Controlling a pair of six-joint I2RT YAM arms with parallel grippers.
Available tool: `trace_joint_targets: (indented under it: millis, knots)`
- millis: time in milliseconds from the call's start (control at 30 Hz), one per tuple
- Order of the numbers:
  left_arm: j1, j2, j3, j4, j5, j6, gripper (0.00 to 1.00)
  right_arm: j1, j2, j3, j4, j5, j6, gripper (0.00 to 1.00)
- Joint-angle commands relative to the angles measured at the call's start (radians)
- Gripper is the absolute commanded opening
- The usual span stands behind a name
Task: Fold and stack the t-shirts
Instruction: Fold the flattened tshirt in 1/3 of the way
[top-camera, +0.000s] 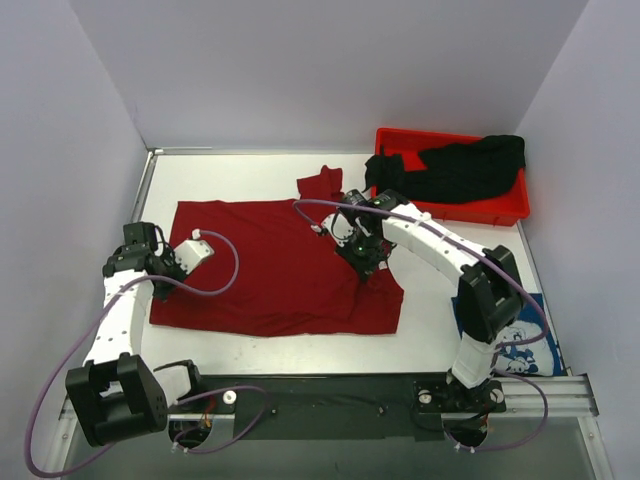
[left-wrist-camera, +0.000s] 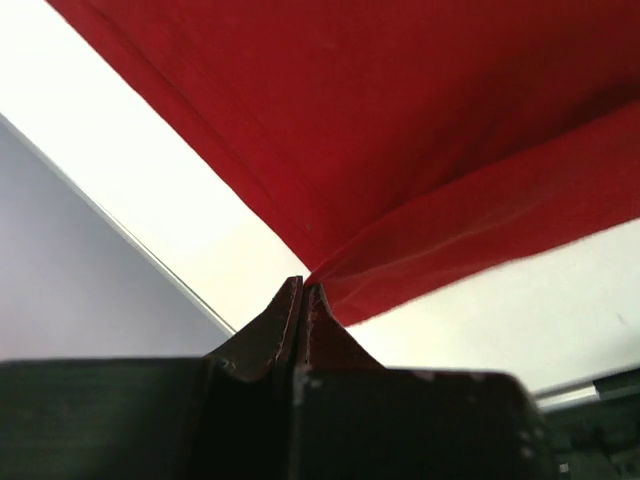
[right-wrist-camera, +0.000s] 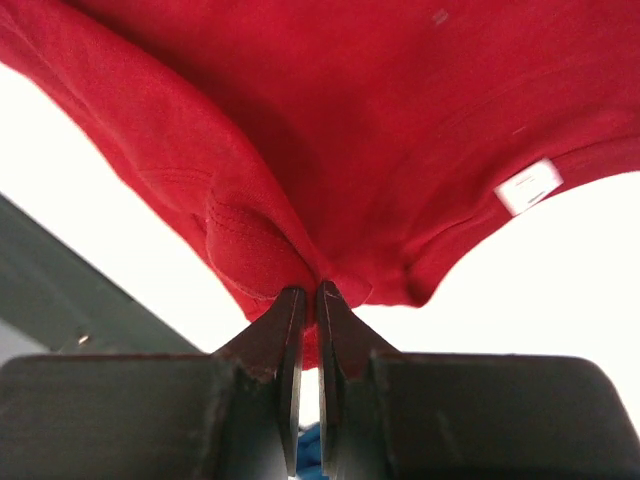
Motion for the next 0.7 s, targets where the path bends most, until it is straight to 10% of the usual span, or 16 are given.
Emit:
trace_joint_targets:
  millis: [0,667]
  knots:
    - [0.002,0.026,-0.029,0.27,0.012,-0.138,0.0,-0.013,0.069,0.108,0.025,0.141,-0.121,0.0]
    - [0.002,0.137,-0.075,0.44,-0.183,-0.164,0.0,-0.085,0.254,0.286,0.087,0.237,-0.204,0.0]
